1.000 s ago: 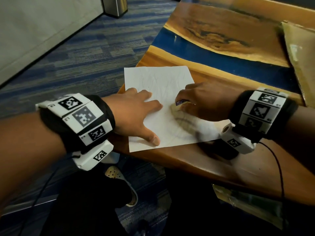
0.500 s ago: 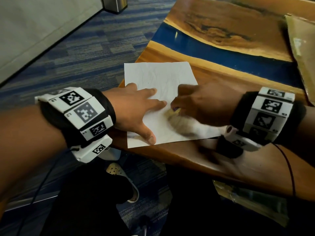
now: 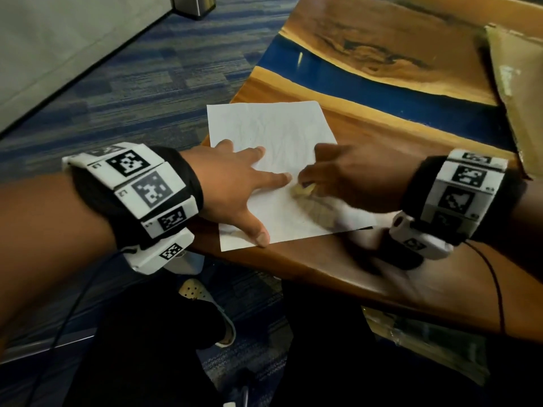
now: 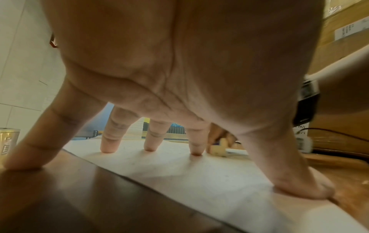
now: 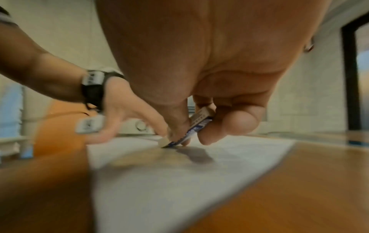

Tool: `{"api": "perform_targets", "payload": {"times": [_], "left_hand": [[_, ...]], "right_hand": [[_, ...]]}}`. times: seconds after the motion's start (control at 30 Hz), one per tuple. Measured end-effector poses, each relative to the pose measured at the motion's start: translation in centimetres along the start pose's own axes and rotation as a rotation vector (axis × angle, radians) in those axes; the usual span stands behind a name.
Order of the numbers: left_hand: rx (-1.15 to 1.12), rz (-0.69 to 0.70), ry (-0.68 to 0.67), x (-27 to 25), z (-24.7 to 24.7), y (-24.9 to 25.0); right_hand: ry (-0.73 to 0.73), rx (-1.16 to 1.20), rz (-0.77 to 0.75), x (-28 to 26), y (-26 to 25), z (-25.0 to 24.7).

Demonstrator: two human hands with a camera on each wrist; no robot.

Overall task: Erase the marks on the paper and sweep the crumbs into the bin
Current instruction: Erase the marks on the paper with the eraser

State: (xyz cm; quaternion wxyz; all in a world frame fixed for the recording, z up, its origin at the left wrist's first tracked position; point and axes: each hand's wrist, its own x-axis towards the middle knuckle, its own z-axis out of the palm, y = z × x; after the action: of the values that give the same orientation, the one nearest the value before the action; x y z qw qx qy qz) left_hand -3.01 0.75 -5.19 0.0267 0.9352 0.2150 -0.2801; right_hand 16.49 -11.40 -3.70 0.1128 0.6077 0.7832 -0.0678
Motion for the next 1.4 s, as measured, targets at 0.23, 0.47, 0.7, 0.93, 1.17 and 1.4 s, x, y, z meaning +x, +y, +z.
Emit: {"api": "perform_targets", "payload": {"times": [0.23, 0.47, 0.7, 0.93, 1.17, 1.4], "left_hand": [[-0.017, -0.002, 0.010, 0.1, 0.2, -0.3], [-0.014, -0.046, -0.001, -0.4, 0.7, -0.7], [0.035, -0.035, 0.009, -0.2, 0.7, -0.6], [0.028, 0.004, -0.036, 0.2, -0.1, -0.2], [0.022, 0.002, -0.046, 0.3, -0.3, -0.3], [-0.005, 0.009, -0.033, 0.0, -0.3, -0.2]], "right_hand": [[-0.046, 0.072, -0.206, -0.7, -3.2, 0.8], [-0.009, 0.013, -0.097, -0.5, -1.8, 0.6], [0.016, -0.021, 0.042, -0.1, 0.3, 0.0], [-0.021, 0.032, -0.034, -0.2, -0.5, -0.1], [-0.081, 0.075, -0.209, -0.6, -3.2, 0.5], [-0.035, 0.050, -0.116, -0.1, -3.4, 0.0]]}}
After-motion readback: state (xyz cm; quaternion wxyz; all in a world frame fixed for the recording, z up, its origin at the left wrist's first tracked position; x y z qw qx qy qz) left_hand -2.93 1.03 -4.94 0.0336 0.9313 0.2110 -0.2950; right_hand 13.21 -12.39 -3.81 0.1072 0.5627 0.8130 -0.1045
